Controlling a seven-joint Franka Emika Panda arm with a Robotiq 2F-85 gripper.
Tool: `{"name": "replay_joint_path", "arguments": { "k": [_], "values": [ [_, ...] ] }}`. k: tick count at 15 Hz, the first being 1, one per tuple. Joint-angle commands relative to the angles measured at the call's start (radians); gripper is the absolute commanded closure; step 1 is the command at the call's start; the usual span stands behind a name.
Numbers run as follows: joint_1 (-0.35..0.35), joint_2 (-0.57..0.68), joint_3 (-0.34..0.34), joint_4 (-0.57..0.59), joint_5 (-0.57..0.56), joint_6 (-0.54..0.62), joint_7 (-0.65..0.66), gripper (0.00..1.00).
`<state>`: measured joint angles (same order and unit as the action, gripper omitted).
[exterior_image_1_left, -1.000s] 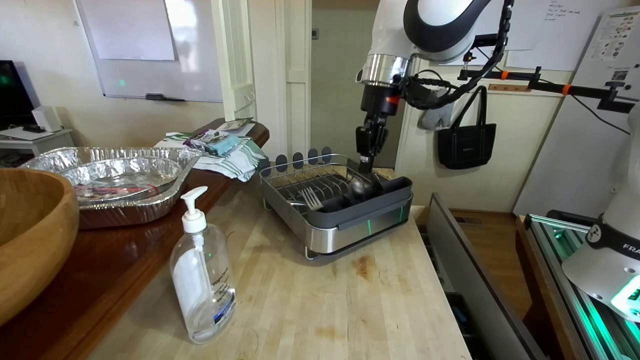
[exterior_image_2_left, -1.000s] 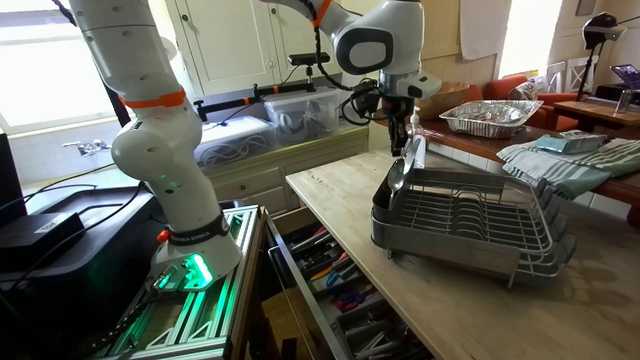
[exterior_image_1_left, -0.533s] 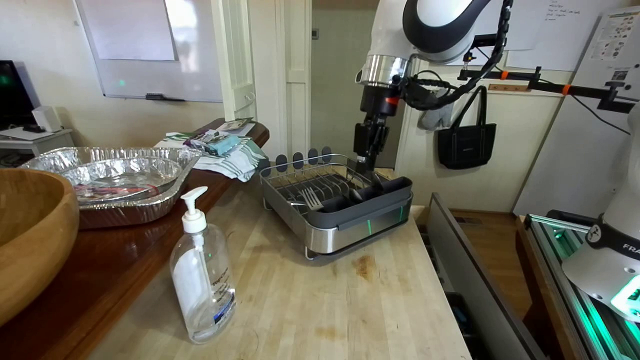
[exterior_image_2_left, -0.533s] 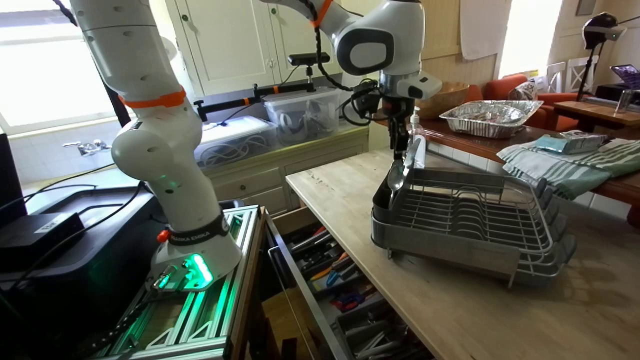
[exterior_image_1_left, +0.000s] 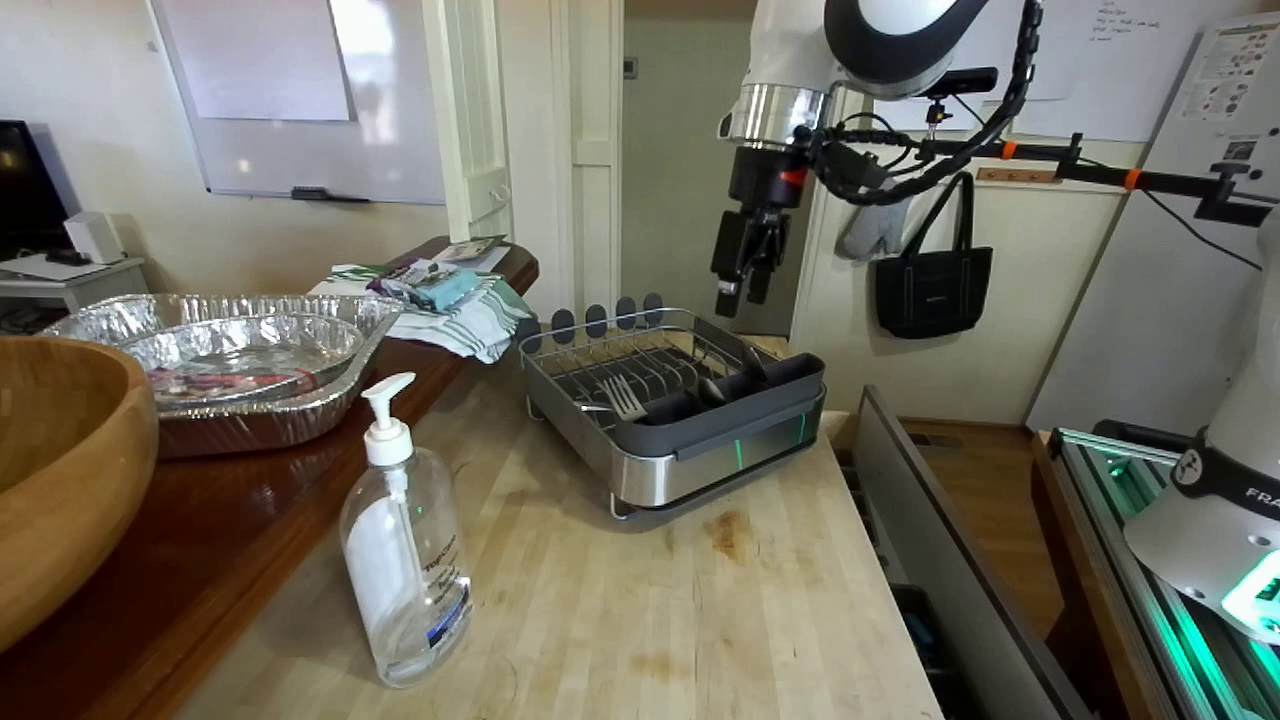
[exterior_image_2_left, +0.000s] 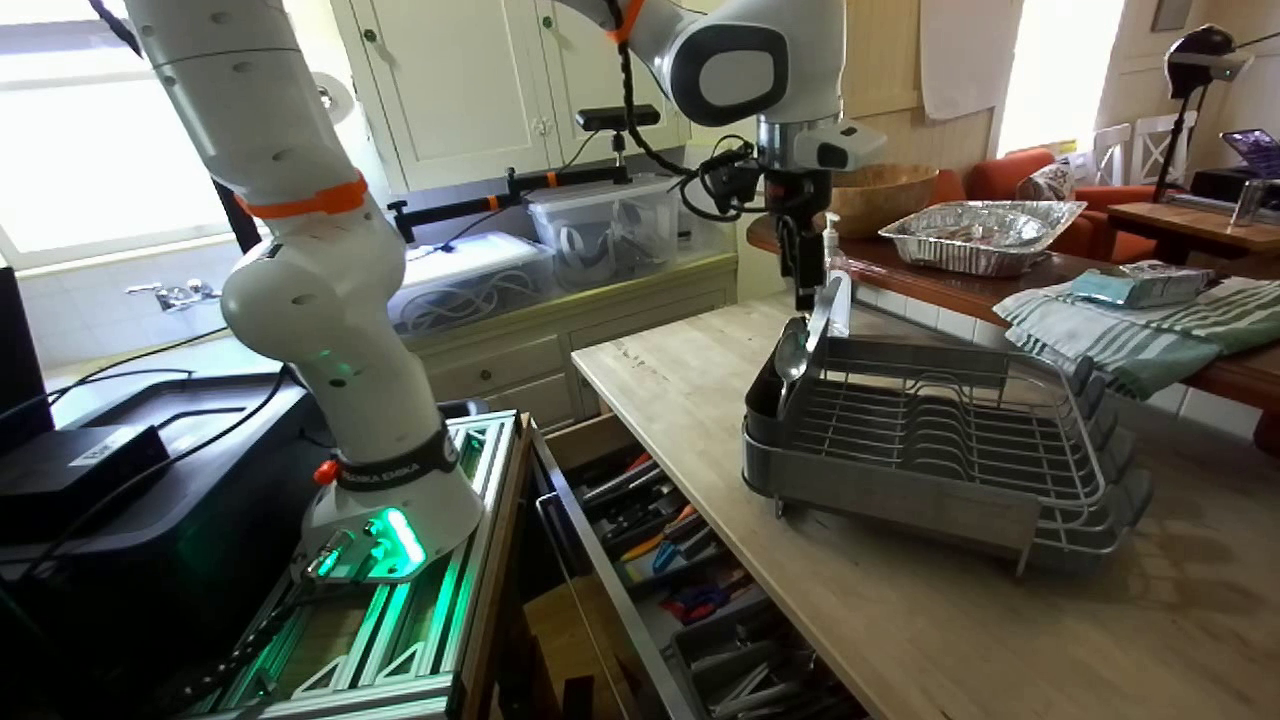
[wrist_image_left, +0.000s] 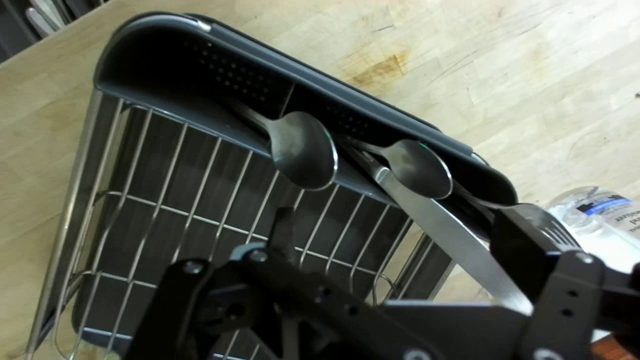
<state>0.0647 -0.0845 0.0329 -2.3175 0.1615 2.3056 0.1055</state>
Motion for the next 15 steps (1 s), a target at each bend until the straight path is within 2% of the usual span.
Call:
{"name": "replay_joint_path", "arguments": {
  "k": [1, 7, 9, 10, 11, 13, 15],
  "values": [
    [-0.019, 0.009, 0.006, 0.024, -0.080, -0.086, 0.067, 0.00],
    [-0.028, 0.088, 0.000, 0.046, -0.096, -0.110, 0.089, 0.03],
    [-0.029, 0.112, -0.002, 0.047, -0.092, -0.098, 0.088, 0.06],
    [-0.030, 0.123, -0.004, 0.049, -0.086, -0.095, 0.087, 0.12],
    [-0.031, 0.133, -0.005, 0.051, -0.085, -0.095, 0.087, 0.34],
    [-0.031, 0.146, -0.007, 0.057, -0.084, -0.094, 0.087, 0.38],
    [-0.031, 0.154, -0.008, 0.062, -0.084, -0.093, 0.088, 0.55]
  ]
}}
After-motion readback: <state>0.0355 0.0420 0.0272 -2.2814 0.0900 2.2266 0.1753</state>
